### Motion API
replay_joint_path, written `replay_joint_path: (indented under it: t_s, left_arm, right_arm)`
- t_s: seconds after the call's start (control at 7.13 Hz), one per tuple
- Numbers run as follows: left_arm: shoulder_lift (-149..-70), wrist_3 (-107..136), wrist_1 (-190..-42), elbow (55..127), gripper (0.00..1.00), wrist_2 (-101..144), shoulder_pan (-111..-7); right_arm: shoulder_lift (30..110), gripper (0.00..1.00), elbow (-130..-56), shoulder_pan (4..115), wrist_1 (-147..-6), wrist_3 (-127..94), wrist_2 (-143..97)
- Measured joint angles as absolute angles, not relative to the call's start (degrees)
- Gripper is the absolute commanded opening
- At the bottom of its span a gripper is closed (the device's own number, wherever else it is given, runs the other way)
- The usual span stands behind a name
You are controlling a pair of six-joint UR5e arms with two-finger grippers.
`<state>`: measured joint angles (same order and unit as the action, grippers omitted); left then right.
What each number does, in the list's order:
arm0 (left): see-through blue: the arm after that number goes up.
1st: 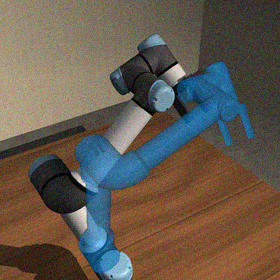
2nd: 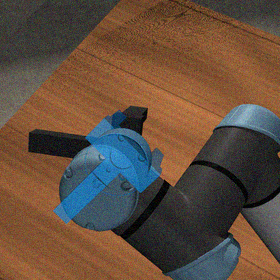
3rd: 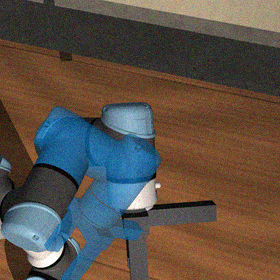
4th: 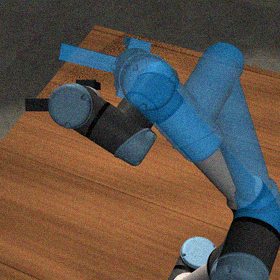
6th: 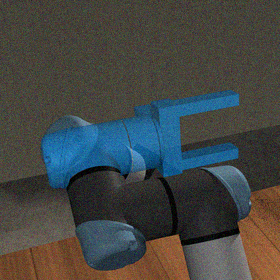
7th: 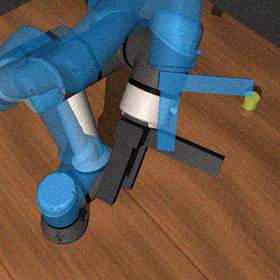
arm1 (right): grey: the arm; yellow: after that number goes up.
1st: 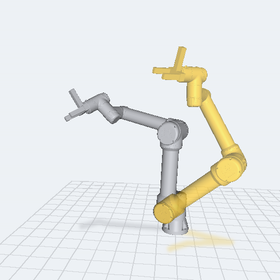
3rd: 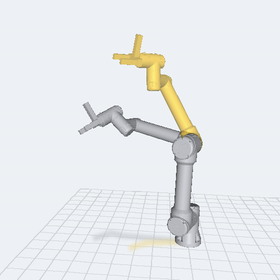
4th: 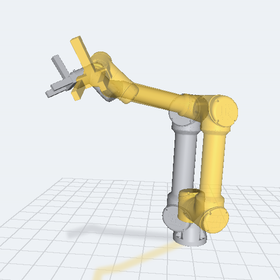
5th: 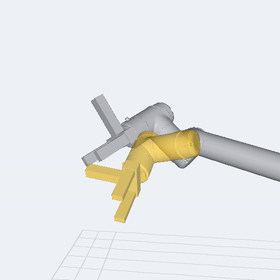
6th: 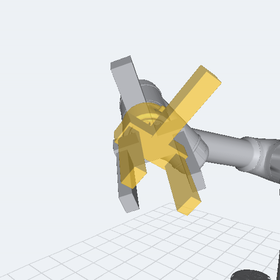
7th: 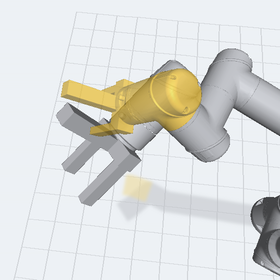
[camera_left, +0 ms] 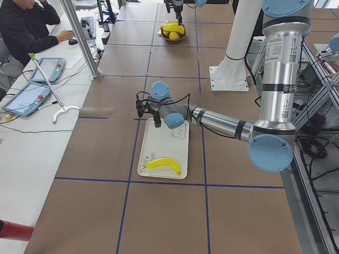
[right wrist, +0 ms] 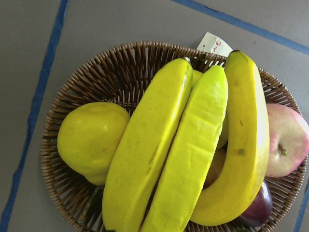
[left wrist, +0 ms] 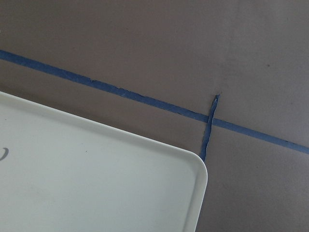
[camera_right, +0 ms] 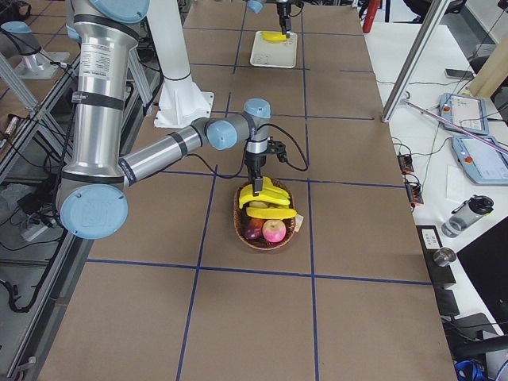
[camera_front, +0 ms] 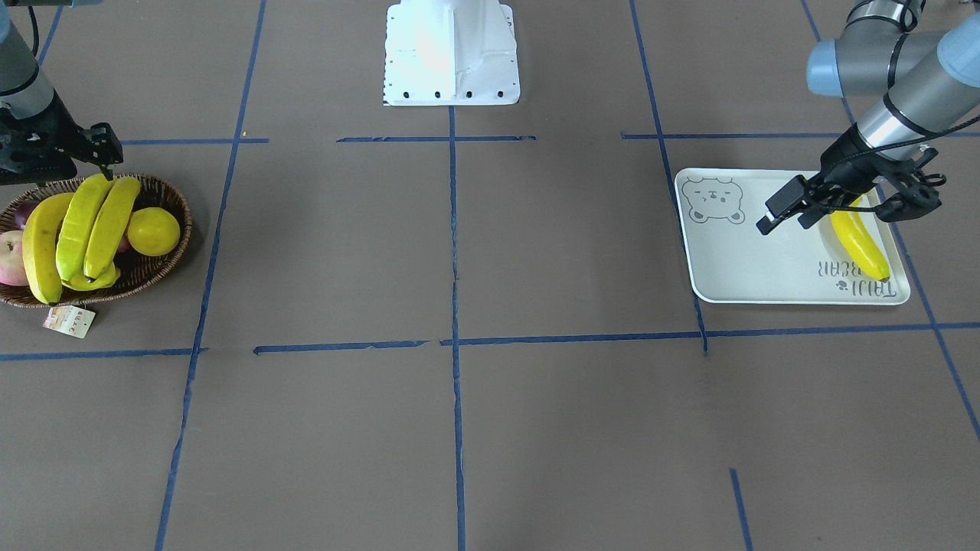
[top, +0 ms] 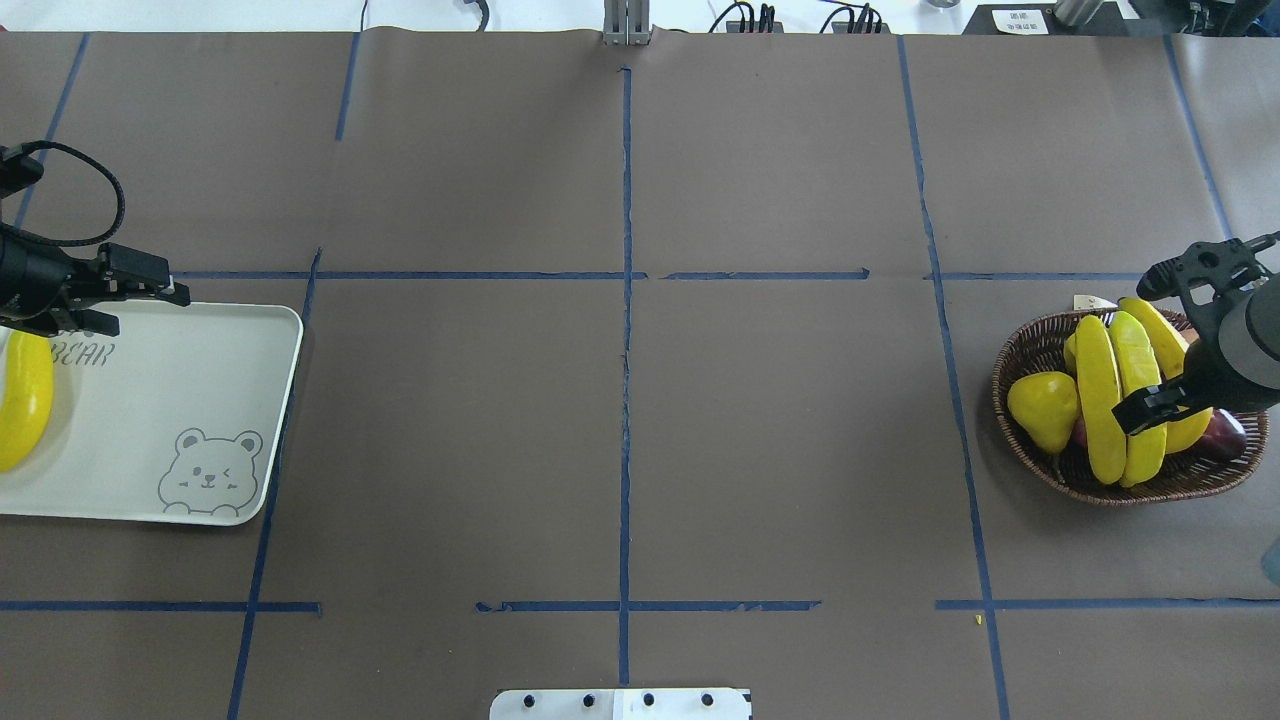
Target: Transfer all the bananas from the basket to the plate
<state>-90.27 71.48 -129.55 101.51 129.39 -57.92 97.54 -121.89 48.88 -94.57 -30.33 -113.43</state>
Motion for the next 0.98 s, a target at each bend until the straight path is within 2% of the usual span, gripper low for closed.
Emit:
replay_joint_path:
  t_s: [0.84,0.98]
  left_arm:
    - [-90.35,71.54,-129.55,101.52,1.00,129.37,-57.84]
    - [-90.35,71.54,-129.55,101.52,1.00,129.37,-57.84]
  right_arm:
    - [96.49,0.86,-118.03,49.14,-94.57,-30.42,-113.50]
    - [95.91,0.83,-117.33,49.18,-94.57,-30.44,-113.48]
